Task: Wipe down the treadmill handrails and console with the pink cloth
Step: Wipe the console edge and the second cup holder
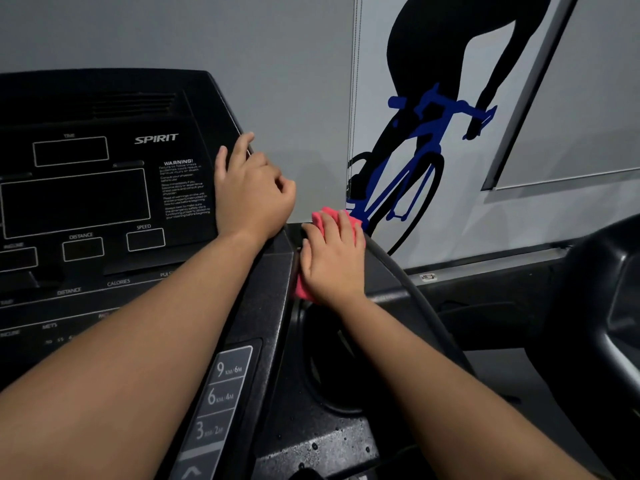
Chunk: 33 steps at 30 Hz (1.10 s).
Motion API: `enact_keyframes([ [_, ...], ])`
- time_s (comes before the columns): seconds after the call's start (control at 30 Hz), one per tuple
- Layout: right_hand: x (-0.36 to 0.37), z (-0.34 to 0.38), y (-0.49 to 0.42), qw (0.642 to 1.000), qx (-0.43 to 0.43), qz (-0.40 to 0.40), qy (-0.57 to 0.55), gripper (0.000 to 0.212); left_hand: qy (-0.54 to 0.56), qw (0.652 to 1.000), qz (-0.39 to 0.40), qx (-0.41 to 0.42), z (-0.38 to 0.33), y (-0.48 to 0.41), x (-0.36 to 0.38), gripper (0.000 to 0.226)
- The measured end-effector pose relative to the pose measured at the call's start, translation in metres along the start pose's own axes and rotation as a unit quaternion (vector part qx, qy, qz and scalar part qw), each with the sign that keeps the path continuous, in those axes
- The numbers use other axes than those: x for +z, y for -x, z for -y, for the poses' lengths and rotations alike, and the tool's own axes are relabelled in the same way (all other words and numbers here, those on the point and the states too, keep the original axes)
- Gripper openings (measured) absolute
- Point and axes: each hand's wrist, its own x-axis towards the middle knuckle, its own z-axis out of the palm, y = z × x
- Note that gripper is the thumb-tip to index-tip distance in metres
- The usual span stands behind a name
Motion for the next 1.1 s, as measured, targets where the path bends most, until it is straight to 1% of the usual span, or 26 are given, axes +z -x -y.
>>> enact_keyframes([
  [0.13, -0.005, -0.019, 0.000, 0.996, -0.045, 0.070, 0.013, 0.052, 0.002, 1.000, 0.011, 0.002, -0.001, 0.001, -0.002, 0.032],
  [0.2, -0.009, -0.030, -0.001, 0.995, -0.031, 0.096, 0.005, 0.059, 0.004, 1.000, 0.020, 0.001, -0.002, 0.002, -0.004, 0.033],
  [0.23, -0.013, -0.035, 0.000, 0.995, -0.003, 0.103, -0.002, 0.061, 0.004, 1.000, 0.024, 0.001, -0.002, 0.002, -0.005, 0.033],
  [0.3, -0.020, -0.051, 0.005, 0.989, 0.088, 0.114, -0.032, 0.059, 0.002, 1.000, 0.030, 0.001, -0.003, 0.002, -0.006, 0.034],
  [0.4, -0.028, -0.070, 0.013, 0.964, 0.221, 0.134, -0.070, 0.051, 0.001, 0.999, 0.032, -0.005, -0.004, 0.002, -0.007, 0.035],
  [0.5, -0.027, -0.065, 0.012, 0.950, 0.275, 0.132, -0.061, 0.051, -0.005, 0.999, 0.032, -0.009, -0.005, 0.003, -0.006, 0.036],
  [0.6, -0.018, -0.046, 0.011, 0.951, 0.299, 0.080, -0.029, 0.055, -0.007, 1.000, 0.025, -0.010, -0.004, 0.002, -0.005, 0.036],
  [0.67, -0.009, -0.031, 0.014, 0.962, 0.271, 0.041, -0.005, 0.060, -0.007, 1.000, 0.025, -0.010, -0.004, 0.002, -0.005, 0.035],
  [0.73, -0.002, -0.016, 0.017, 0.971, 0.238, 0.006, -0.004, 0.063, -0.005, 1.000, 0.024, -0.011, -0.004, 0.002, -0.005, 0.035],
  [0.8, 0.003, -0.004, 0.018, 0.978, 0.207, -0.015, -0.022, 0.058, -0.005, 1.000, 0.021, -0.010, -0.003, 0.002, -0.004, 0.035],
  [0.87, 0.006, 0.007, 0.021, 0.988, 0.149, -0.035, -0.031, 0.050, -0.007, 1.000, 0.018, -0.007, -0.003, 0.003, -0.003, 0.036],
  [0.97, 0.011, 0.007, 0.025, 0.998, 0.023, -0.045, -0.037, 0.040, -0.006, 1.000, 0.015, -0.005, -0.003, 0.002, -0.003, 0.035],
  [1.03, 0.007, -0.009, 0.021, 0.997, -0.045, -0.034, -0.049, 0.041, -0.004, 1.000, 0.017, -0.003, -0.002, 0.002, -0.003, 0.035],
  [1.07, 0.004, -0.018, 0.018, 0.997, -0.065, -0.025, -0.046, 0.043, -0.003, 1.000, 0.017, -0.002, -0.002, 0.002, -0.003, 0.035],
  [1.1, 0.002, -0.026, 0.014, 0.997, -0.065, -0.018, -0.041, 0.046, -0.001, 1.000, 0.018, -0.003, -0.002, 0.002, -0.004, 0.035],
])
